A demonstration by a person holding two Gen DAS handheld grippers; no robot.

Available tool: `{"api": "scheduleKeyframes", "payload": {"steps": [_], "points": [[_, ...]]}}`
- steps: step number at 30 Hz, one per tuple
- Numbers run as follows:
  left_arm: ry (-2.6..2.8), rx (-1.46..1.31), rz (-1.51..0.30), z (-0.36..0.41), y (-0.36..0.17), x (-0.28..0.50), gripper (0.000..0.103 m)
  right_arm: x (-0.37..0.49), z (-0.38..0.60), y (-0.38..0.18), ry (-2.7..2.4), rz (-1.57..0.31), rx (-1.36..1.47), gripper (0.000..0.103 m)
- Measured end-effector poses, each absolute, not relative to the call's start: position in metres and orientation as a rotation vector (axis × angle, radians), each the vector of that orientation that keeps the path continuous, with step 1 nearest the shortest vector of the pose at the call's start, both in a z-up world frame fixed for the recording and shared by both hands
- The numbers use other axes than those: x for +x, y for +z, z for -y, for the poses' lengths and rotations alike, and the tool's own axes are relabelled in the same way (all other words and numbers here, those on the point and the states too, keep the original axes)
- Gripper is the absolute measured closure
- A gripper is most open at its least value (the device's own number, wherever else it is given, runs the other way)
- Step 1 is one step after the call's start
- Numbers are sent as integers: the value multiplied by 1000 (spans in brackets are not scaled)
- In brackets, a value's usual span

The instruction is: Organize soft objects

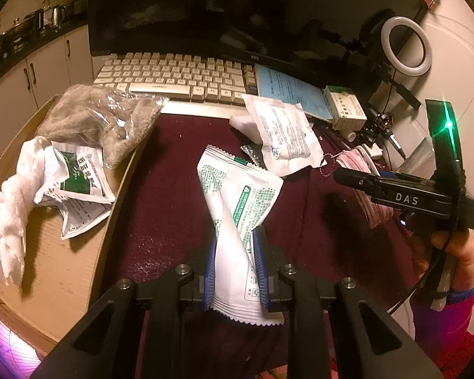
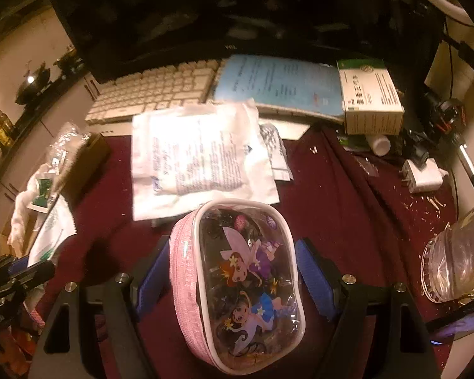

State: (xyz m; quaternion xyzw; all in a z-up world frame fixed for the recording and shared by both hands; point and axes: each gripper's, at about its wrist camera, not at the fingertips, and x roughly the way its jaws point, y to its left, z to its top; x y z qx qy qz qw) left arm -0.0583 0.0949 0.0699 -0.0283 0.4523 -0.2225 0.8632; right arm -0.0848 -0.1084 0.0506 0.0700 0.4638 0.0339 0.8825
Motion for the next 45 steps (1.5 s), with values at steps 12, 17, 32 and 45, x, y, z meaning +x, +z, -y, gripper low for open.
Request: {"api": "scheduleKeyframes", "payload": {"steps": [12,17,32,45], "points": [[-442,-128,-896,-122,94,-64,82,-87,72,87,193,-873,103,21],[-412,-155,-878,-137,99,-65,82,-79,47,92,261,-870,69,21],[-297,-245,-821,-198,116,-75,82,-71,-6,101,386,-847,33,21],[-246,-282,-811,-226,109,-77,82,-64,-32,105,443,-851,0,21]]}}
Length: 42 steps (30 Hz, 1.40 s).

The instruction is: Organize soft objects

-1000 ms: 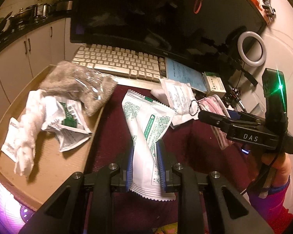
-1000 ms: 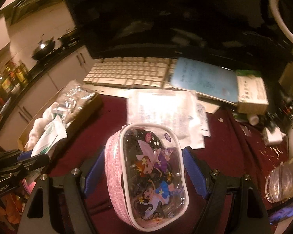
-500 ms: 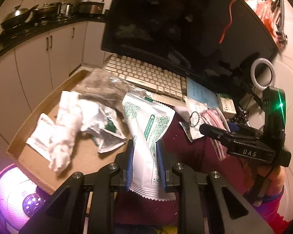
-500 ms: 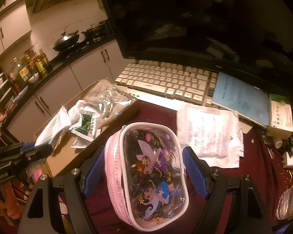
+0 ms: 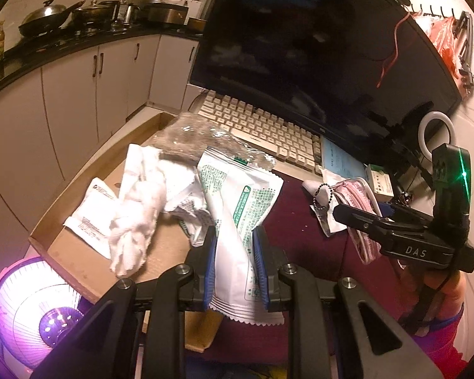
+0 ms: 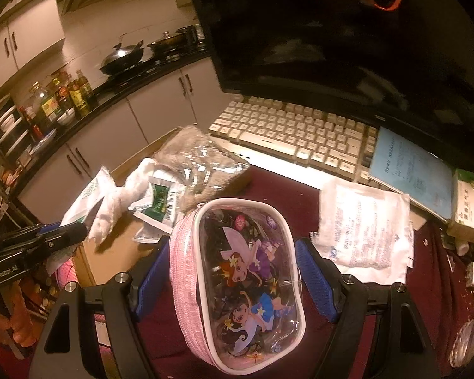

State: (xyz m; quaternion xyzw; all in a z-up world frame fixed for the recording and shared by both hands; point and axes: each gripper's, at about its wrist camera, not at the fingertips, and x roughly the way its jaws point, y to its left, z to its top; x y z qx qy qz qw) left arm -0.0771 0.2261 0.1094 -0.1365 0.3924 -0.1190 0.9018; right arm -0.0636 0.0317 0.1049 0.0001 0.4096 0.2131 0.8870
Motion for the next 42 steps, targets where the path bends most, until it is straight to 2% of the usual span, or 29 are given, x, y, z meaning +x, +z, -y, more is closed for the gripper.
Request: {"api": "scheduleKeyframes", "payload": {"steps": [42], "points": [[-141,-330,-840,-290,83,-77,82,-44,-133,103,593,-852,-70,21]]}}
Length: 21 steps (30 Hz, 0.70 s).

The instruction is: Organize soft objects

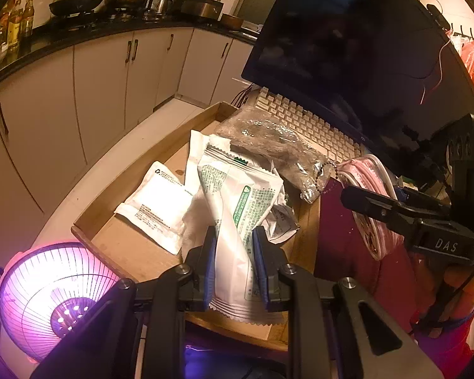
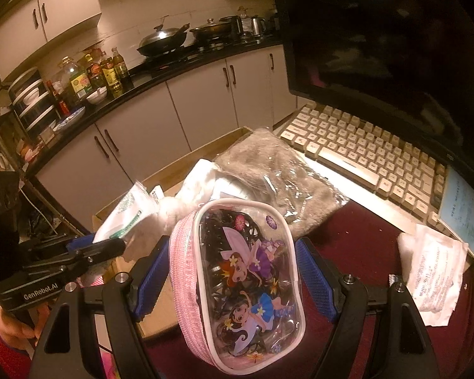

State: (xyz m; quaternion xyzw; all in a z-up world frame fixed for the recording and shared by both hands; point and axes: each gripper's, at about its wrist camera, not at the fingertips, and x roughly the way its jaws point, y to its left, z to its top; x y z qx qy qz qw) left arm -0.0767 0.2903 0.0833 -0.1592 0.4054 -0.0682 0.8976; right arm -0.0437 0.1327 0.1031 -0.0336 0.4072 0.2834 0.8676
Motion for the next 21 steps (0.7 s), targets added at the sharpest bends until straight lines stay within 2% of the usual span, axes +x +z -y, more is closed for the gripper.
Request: {"api": "scheduleKeyframes", "payload": {"steps": [21], "points": [[-137,-343,-855,-296,75,-74,82,-30,-156,95,622,-864,-69,21]]}}
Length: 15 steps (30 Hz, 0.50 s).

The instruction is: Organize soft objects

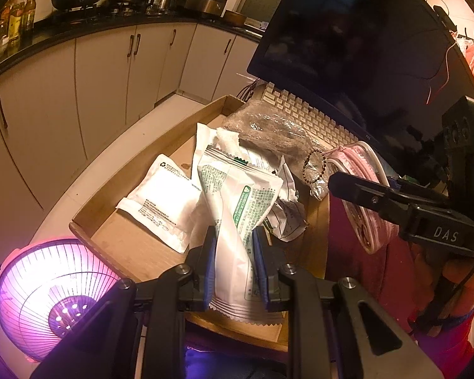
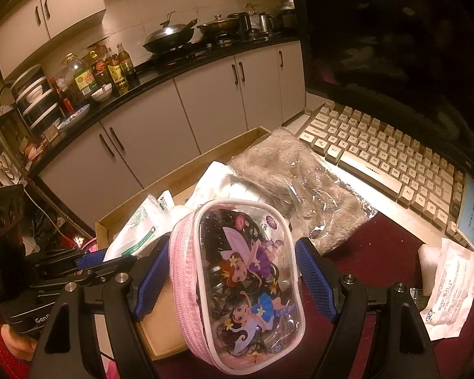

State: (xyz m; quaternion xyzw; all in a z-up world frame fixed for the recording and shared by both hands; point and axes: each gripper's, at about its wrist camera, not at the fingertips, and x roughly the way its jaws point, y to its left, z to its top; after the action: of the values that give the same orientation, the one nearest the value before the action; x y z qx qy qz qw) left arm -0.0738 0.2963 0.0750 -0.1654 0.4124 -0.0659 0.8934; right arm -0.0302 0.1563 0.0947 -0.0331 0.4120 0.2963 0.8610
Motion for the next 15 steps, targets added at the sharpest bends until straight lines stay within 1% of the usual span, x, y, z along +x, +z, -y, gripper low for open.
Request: {"api": "scheduleKeyframes", "payload": {"steps": [15], "points": [[-135,-346,-862,-296,73,-74,82,-29,-160,93,624,-864,-69,21]]}}
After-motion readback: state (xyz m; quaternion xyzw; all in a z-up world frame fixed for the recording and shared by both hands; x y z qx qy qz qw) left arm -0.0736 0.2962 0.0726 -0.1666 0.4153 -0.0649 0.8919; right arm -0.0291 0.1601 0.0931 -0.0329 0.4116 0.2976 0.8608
